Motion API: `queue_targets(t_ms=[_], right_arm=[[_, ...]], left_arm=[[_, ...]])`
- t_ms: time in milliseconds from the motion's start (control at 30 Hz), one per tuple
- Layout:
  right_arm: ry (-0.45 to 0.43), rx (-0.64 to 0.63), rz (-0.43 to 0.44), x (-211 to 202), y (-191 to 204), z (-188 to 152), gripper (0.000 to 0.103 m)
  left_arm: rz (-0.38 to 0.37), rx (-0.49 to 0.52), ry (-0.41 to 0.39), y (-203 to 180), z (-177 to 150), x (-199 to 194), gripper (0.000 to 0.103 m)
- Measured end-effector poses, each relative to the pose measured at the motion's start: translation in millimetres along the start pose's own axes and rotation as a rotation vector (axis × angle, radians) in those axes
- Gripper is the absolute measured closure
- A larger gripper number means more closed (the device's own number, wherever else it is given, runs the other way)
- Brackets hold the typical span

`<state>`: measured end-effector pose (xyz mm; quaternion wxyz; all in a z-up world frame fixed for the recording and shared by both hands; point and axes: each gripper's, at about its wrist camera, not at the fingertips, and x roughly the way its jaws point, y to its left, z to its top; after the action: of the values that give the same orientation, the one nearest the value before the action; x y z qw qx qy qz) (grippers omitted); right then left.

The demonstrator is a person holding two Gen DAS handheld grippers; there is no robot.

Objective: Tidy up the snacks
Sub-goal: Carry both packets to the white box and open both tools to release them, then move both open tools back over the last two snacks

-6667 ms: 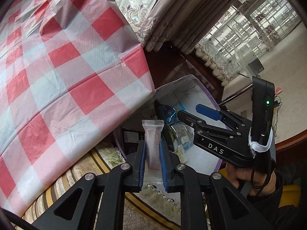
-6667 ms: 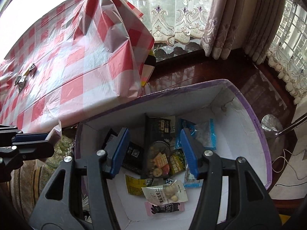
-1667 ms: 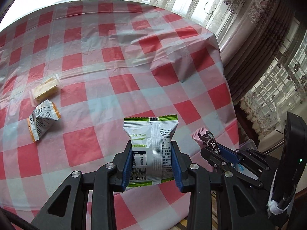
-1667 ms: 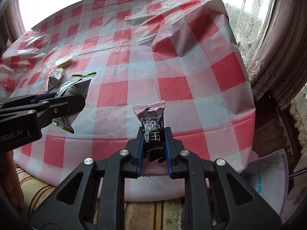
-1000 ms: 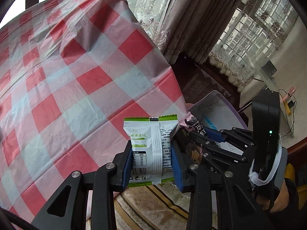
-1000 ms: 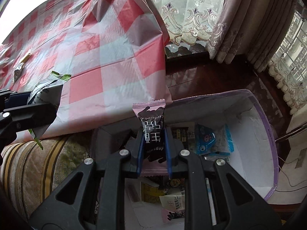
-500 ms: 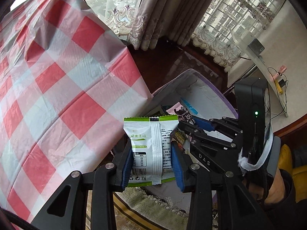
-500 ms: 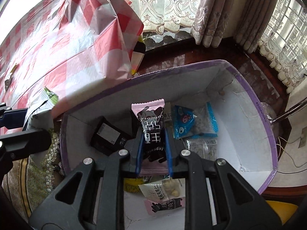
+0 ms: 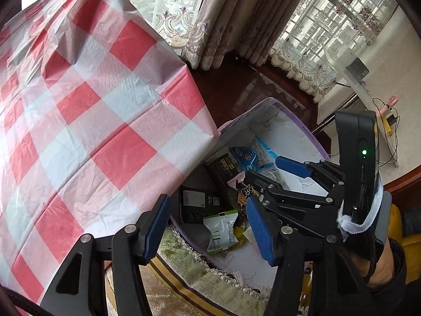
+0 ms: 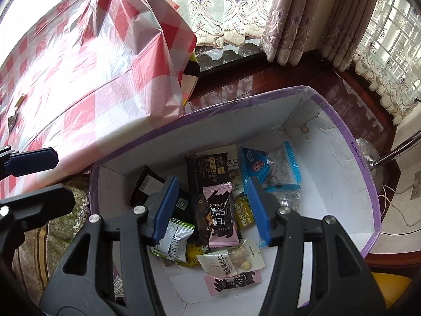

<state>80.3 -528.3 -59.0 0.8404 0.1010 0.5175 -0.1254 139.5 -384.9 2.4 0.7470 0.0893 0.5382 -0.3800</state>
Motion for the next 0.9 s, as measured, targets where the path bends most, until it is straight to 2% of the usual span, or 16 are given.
queue_targets(t_ms=[267,467,733,900], right_arm=[[-0.032,-0.011,0.009,-12.2,10.9,8.6,0.045],[-0.062,-0.038,0.032,-21.1,29.7,17.6,0.045],[-0.092,-0.088,0.061,-26.6,58.0,27.8,0.045],[-0.102,-0.092,0.086,-27.9,68.8,35.4,0.045]], left_arm=[[0.035,-0.022,-0.052,16.5,2.0,-12.5,0.042],[0.131,-0.063,-0.136,46.5,7.0,-32.2,0.042],[0.256,-0.146,-0.226,118.7,13.3,-64.1,0.042],[0.343,-0.164,-0.267,171.7,8.9,-86.2,0.042]])
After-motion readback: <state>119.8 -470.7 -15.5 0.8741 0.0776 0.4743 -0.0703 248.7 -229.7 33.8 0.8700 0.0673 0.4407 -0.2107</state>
